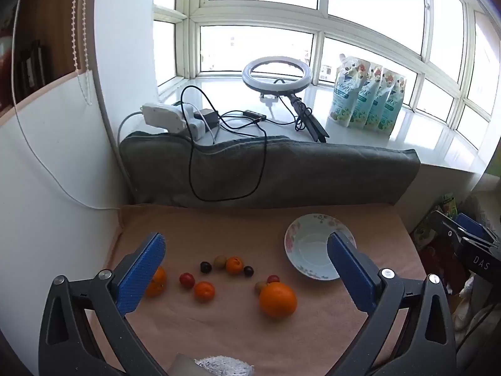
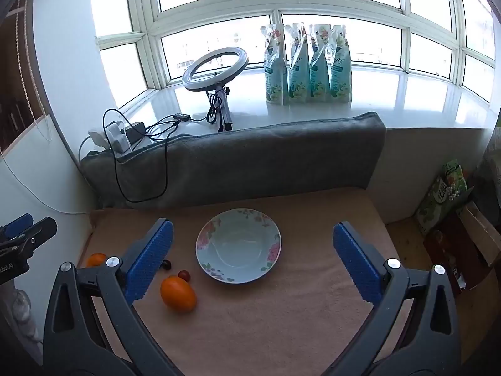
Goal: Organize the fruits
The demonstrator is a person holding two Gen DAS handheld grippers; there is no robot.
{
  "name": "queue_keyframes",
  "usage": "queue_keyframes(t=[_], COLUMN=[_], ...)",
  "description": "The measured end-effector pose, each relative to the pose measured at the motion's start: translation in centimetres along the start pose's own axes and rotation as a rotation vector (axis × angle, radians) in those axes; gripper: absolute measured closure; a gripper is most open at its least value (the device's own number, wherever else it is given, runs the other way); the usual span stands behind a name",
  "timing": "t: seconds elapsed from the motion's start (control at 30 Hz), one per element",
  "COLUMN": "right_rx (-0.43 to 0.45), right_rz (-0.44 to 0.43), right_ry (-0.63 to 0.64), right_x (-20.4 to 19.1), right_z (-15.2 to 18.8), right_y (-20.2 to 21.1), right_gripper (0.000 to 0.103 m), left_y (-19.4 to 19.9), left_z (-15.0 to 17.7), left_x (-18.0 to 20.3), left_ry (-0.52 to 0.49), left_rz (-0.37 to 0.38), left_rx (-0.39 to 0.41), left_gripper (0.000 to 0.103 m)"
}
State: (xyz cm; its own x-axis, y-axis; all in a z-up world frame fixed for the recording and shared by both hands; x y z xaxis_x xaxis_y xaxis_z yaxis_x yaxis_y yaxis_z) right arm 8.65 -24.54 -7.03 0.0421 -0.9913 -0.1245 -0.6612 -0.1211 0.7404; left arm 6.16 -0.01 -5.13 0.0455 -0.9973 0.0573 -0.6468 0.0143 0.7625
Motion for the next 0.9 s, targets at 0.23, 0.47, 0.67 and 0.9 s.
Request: queue_keyframes(t=[0.23,0.47,0.67,0.9], right_rx=[0.015,0.005,0.003,0.007], right_rz=[0.019,0.027,0.040,0.050], right_ry=[-0.005,-0.024,-0.030,-0.030], right_x=[0.5,0.9,1.2,1.2], right_z=[0.0,-0.3,0.0,0.4], right_y=[0.4,0.7,1.0,1.5], right_gripper=[0.000,0.000,0.000,0.000], left_y=[0.1,0.2,0.6,1.0], left_z=[-0.4,-0.5,-0.4,0.0], left_x=[0.1,0.2,0.3,0.0], left_ry=[-0.007,-0.001,-0.002,0.005], left_rz=[-0.001,-0.004,-0.005,-0.013], left_rx=[-0.016,-0.012,-0.009,-0.004], left_gripper=[0.000,0.000,0.000,0.000])
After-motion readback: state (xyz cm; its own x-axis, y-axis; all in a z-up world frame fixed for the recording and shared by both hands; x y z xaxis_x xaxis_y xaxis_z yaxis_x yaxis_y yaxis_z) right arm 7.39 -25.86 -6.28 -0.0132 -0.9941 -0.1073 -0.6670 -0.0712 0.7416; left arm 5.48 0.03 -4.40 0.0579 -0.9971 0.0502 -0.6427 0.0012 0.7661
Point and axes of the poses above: each gripper's, at about its wrist camera, not at the fingertips, and y roughly against the way its jaws point, x to its right, z to its underside, the point moved 8 cm from there along -y, roughly the way its jaws point, and after that the axes turned 10 degrees about -x, right-handed, at the moved point
